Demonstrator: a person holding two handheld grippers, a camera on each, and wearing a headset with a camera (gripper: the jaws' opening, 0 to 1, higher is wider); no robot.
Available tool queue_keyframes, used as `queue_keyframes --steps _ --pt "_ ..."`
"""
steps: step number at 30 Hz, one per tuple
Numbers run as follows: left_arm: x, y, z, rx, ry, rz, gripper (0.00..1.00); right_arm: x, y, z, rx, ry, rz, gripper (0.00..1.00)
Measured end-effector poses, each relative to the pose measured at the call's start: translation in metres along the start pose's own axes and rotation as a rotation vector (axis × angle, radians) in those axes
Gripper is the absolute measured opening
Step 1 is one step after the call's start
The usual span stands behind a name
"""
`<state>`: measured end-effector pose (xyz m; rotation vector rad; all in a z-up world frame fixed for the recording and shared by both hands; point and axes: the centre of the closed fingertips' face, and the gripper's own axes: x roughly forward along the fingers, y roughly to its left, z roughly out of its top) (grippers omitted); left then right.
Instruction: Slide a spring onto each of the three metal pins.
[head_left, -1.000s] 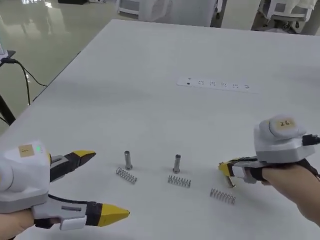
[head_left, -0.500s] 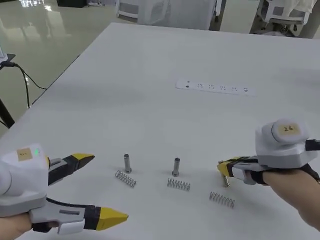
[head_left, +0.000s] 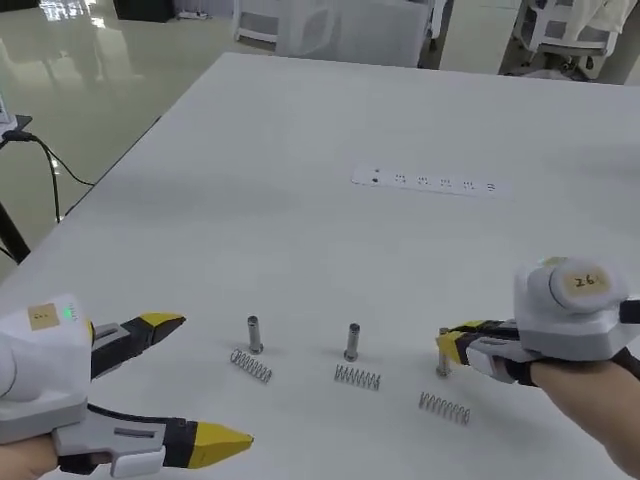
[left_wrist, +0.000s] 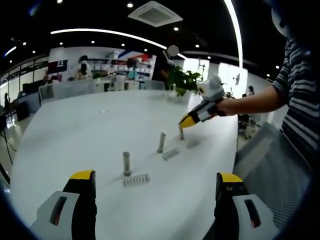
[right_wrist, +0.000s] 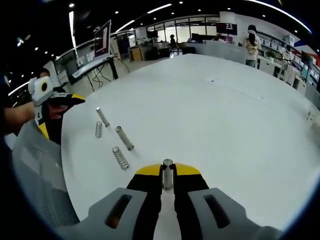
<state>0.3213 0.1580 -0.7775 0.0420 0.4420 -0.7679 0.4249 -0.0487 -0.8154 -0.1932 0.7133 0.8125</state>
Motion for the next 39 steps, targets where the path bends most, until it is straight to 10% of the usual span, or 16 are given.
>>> queue_keyframes --steps 39 --pt "-0.001 0.0 0.002 -0.003 -0.012 0.006 0.97 -0.012 0.006 -0.008 -0.075 -0.021 -0.024 0.14"
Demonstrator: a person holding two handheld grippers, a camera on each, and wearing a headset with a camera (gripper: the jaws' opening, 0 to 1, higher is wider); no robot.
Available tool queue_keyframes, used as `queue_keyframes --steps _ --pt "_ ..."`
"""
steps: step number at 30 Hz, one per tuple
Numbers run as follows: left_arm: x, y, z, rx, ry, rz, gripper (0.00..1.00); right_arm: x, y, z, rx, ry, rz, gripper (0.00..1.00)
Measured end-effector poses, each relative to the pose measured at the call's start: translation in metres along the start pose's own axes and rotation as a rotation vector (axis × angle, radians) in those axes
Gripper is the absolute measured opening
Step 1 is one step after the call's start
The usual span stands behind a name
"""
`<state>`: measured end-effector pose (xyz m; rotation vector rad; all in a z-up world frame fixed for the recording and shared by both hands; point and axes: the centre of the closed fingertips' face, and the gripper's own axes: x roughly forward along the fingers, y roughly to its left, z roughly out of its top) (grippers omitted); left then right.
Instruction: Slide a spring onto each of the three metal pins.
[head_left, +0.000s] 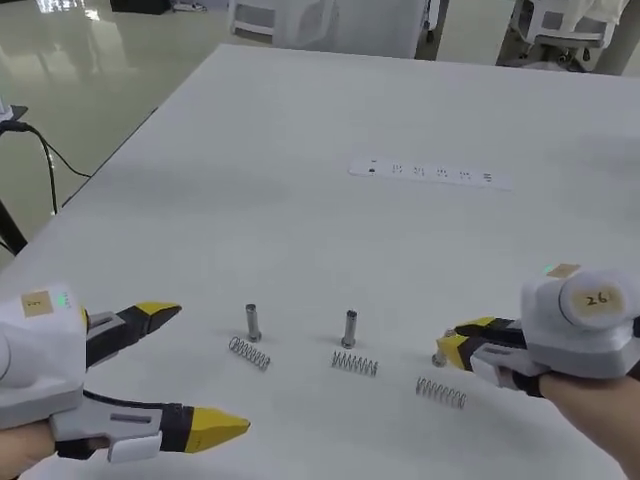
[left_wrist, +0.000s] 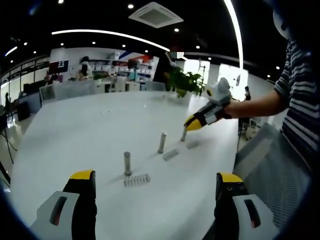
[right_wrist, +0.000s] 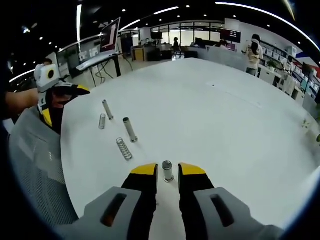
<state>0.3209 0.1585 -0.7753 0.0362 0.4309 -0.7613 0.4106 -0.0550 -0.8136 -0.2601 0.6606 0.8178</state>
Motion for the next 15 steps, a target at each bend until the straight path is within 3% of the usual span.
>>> queue_keyframes --steps 15 --pt "-0.0013 0.0027 0.0015 -0.002 -0.007 0.008 0.98 -0.0026 0.0011 0.0037 0.019 -0.016 0.0 0.17"
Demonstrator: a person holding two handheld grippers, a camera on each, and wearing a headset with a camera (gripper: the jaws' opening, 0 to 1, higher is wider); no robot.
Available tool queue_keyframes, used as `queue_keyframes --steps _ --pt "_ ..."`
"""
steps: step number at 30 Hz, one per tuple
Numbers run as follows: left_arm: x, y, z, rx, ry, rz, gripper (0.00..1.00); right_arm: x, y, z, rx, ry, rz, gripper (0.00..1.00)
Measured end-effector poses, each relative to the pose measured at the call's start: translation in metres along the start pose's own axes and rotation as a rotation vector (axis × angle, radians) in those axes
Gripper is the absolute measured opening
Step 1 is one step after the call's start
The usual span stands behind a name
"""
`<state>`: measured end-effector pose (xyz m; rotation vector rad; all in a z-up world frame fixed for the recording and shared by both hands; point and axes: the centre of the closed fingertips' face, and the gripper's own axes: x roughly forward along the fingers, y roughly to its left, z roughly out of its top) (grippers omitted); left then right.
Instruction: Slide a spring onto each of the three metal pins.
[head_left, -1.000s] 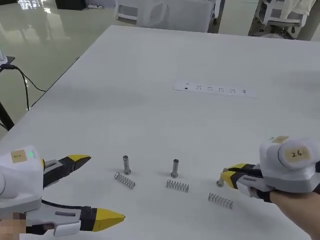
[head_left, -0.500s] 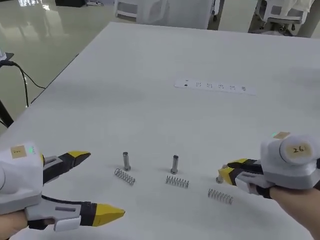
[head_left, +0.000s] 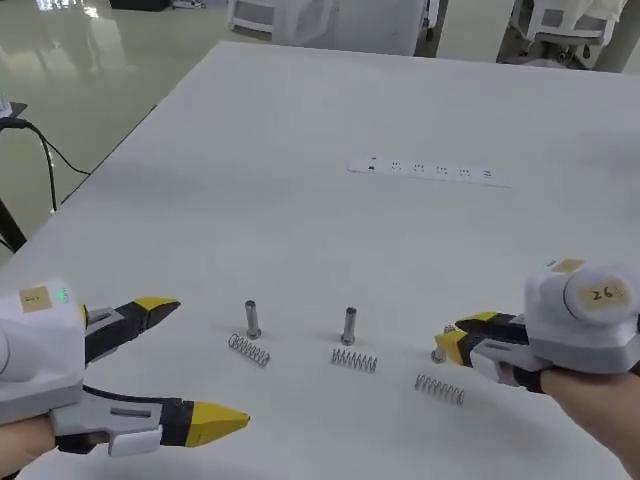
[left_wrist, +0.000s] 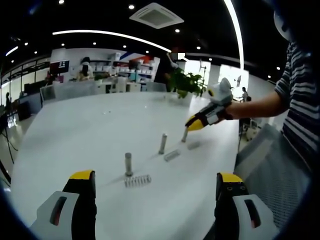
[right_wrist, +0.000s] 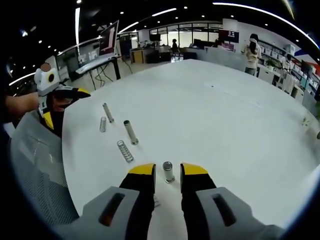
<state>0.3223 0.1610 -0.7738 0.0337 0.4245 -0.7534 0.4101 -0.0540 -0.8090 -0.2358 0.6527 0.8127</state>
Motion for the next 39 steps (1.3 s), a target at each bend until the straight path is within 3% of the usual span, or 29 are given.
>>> queue_keyframes --steps 14,31,39 --pt "0.001 -0.001 0.0 0.002 0.002 -0.006 0.98 -0.007 0.004 0.005 0.016 -0.025 0.023 0.21" --pt "0.001 -0.001 0.001 0.007 0.005 -0.011 0.98 -0.02 0.013 0.006 -0.039 -0.04 0.054 0.23" --pt "-0.001 0.0 -0.001 0.005 0.01 -0.012 0.97 -0.026 0.013 0.0 -0.072 -0.014 0.07 0.23"
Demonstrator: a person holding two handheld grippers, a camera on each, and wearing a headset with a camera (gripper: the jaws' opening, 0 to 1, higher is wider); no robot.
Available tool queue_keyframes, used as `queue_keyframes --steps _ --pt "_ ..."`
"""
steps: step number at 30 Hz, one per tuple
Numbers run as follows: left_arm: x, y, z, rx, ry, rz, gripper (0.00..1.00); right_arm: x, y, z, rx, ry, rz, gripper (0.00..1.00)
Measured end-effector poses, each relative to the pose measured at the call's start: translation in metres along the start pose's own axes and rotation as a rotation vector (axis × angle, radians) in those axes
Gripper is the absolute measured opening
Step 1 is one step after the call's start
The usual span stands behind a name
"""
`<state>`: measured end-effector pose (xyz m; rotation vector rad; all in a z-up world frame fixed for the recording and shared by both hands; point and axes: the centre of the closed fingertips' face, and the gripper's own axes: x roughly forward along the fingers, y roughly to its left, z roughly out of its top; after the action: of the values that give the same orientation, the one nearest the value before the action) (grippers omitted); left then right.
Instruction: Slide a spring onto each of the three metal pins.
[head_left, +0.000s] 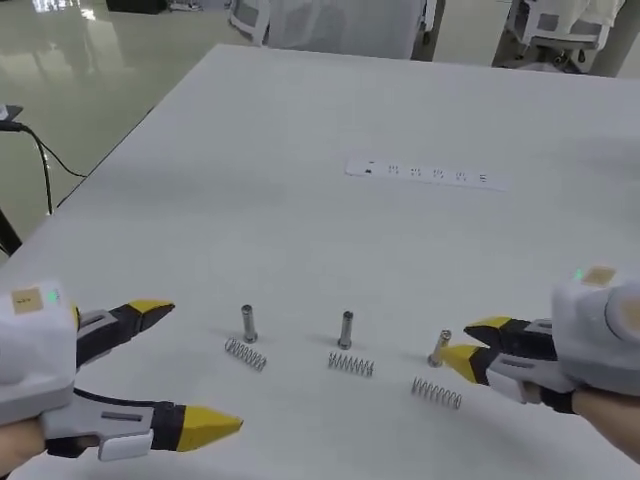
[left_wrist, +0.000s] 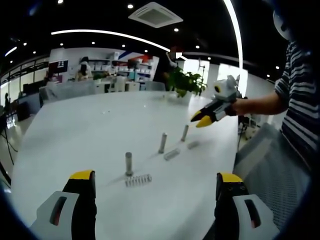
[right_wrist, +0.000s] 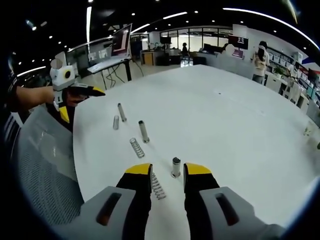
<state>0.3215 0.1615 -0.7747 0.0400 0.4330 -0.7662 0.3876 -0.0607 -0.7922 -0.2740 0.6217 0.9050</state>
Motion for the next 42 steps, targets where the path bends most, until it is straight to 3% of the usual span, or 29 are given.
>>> queue_keyframes --steps 8,13,28,36,42 --pt "0.002 -0.002 0.002 0.004 0.0 -0.008 0.97 -0.001 0.017 -0.002 -0.061 0.012 0.08 0.21" --pt "0.001 -0.002 0.002 0.007 0.002 -0.007 0.97 -0.001 0.025 -0.007 -0.11 0.049 0.12 0.21" --pt "-0.001 -0.004 -0.001 0.005 0.007 -0.005 0.97 0.004 0.033 -0.033 -0.271 0.17 0.17 0.2" --pt "-0.002 -0.004 0.001 0.007 0.004 -0.006 0.97 0.011 0.031 -0.051 -0.303 0.24 0.201 0.19" --pt "-0.002 -0.005 0.0 0.005 0.005 -0.009 0.97 0.016 0.028 -0.055 -0.325 0.261 0.199 0.19"
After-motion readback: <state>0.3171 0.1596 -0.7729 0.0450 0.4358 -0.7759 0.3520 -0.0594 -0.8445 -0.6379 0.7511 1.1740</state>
